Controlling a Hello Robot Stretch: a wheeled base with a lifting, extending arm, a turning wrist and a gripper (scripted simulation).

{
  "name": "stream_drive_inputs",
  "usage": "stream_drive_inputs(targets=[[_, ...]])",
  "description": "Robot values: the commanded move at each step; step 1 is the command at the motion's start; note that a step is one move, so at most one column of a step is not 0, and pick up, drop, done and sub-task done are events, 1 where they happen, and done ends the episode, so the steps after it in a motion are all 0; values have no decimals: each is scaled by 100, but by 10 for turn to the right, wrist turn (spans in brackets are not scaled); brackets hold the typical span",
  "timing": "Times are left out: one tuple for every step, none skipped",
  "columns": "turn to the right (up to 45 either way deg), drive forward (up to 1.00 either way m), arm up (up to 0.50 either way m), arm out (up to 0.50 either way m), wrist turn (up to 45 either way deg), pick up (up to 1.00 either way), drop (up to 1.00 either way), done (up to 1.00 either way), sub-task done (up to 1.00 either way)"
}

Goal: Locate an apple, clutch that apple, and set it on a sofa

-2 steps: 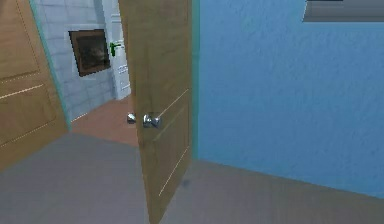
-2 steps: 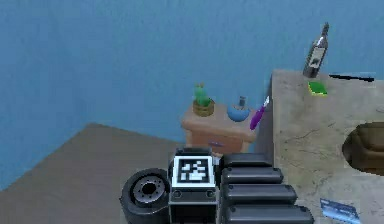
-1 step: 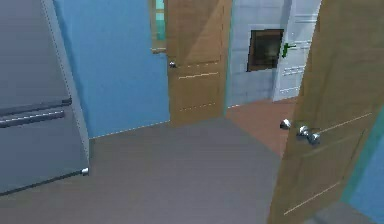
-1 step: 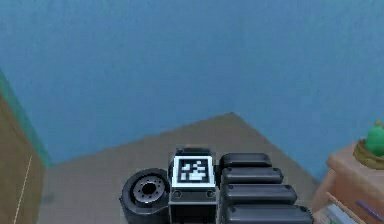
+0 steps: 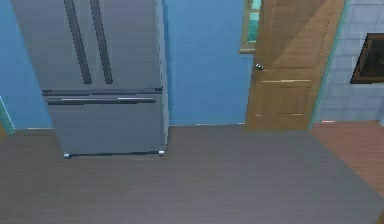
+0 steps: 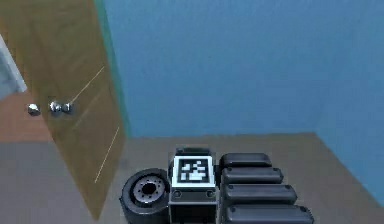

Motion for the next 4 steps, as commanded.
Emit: stream_drive_inputs(targets=[[0, 5, 0, 0, 0, 0, 0, 0, 0], [-450, 0, 0, 0, 0, 0, 0, 0, 0], [-420, 0, 0, 0, 0, 0, 0, 0, 0], [0, 90, 0, 0, 0, 0, 0, 0, 0]])
